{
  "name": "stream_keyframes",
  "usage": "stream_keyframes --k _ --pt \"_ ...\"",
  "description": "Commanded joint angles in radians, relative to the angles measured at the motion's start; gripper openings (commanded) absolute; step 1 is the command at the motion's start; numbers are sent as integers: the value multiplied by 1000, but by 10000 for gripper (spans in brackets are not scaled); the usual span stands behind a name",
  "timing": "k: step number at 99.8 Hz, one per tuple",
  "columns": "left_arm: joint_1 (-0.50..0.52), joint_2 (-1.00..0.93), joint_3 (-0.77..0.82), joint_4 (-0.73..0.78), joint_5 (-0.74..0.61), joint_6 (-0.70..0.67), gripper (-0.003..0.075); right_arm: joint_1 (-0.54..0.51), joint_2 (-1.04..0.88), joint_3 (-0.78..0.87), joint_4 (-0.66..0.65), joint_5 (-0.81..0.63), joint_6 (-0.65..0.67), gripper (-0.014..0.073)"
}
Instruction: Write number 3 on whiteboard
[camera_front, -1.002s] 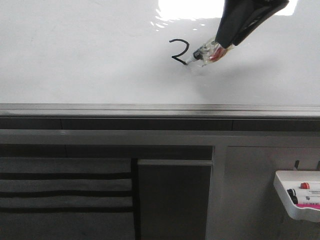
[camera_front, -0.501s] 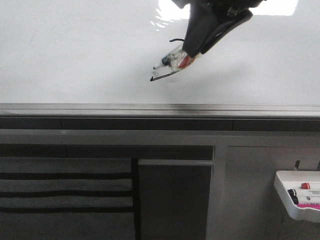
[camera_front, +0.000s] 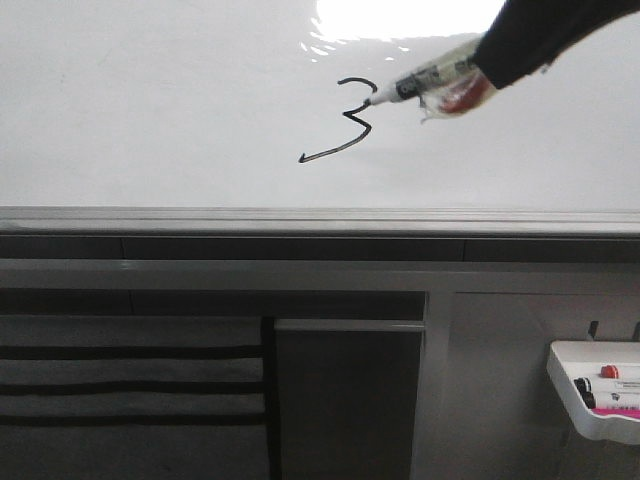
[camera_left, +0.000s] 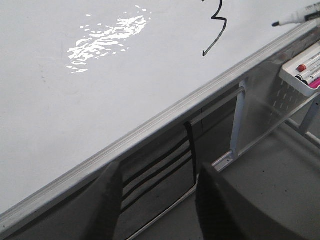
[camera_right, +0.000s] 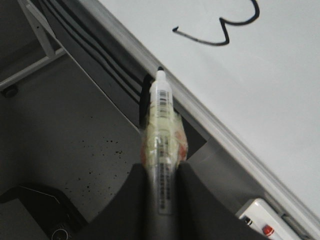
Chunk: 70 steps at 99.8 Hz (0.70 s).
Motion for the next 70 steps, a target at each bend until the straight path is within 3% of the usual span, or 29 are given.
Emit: stream_keyframes --k 1,30,52,70 --pt "4 0 -27 -23 -66 -10 312 2 -59 18 2 -67 -12 -33" --pt "4 0 -27 -23 -85 -10 312 2 -121 82 2 -63 -14 -33" --pt "4 0 -27 -111 -120 -5 312 2 -121 82 2 -75 -59 -33" --pt "4 62 -59 -150 17 192 312 19 -121 80 2 -143 -227 -33"
